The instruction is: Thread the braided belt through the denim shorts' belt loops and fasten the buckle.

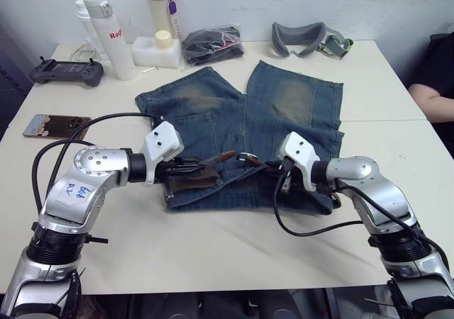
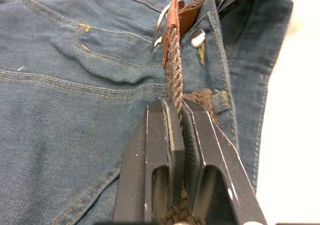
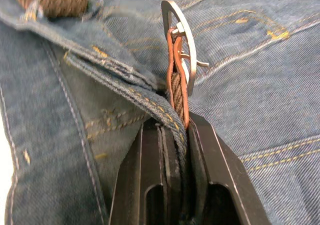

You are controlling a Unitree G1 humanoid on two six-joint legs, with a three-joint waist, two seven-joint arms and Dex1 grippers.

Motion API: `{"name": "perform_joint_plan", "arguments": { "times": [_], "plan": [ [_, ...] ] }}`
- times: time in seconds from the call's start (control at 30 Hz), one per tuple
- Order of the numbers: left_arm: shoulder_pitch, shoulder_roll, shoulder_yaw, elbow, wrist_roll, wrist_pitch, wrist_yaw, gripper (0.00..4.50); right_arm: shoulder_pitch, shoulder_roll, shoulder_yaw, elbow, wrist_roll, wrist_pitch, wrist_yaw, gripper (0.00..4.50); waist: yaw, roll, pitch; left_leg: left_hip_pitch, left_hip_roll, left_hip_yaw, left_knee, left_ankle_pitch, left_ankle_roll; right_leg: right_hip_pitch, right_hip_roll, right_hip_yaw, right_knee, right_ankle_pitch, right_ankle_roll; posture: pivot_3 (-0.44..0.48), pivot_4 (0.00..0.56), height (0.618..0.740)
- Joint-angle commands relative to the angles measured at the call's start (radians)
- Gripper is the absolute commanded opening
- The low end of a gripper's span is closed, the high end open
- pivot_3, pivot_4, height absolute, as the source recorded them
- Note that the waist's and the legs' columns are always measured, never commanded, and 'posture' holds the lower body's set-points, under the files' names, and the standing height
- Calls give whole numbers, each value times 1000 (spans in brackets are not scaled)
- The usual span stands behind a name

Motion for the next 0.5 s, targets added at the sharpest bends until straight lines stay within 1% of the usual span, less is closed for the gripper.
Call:
{"name": "perform_joint_plan", "arguments": {
  "times": [0.03, 0.13, 0.23, 0.33, 0.5],
  "plan": [
    [-42, -8, -26, 26, 47, -26, 37, 0, -28, 14, -43, -58, 41, 18, -17, 22, 0, 0, 0, 0, 0, 0, 0, 0, 0, 0, 0, 0, 0, 0, 0, 0, 150, 739],
    [-45, -9, -65, 46, 97, -67, 52, 0, -33, 20, -50, -71, 54, 25, -30, 22, -2, 0, 0, 0, 0, 1, 0, 0, 0, 0, 0, 1, 0, 0, 0, 0, 150, 739],
    [-39, -23, -67, 57, 106, -87, 62, 0, -39, 20, -52, -92, 68, 35, -31, 22, -2, 0, 0, 0, 0, 1, -1, 0, 0, -1, 0, 1, 0, 0, 0, 0, 150, 739],
    [-36, -34, -60, 61, 105, -92, 65, 0, -41, 20, -56, -103, 74, 52, -47, 22, -2, 0, 0, 0, 0, 1, 0, 0, 0, -1, 0, 1, 0, 0, 0, 0, 150, 739],
    [-44, -46, -16, 74, 101, -99, 99, 0, -47, 14, -69, -98, 47, 85, -117, 22, 0, 0, 0, 0, 0, 1, 0, 0, 0, -1, -1, 1, 0, 0, 0, 0, 150, 739]
  ]
}}
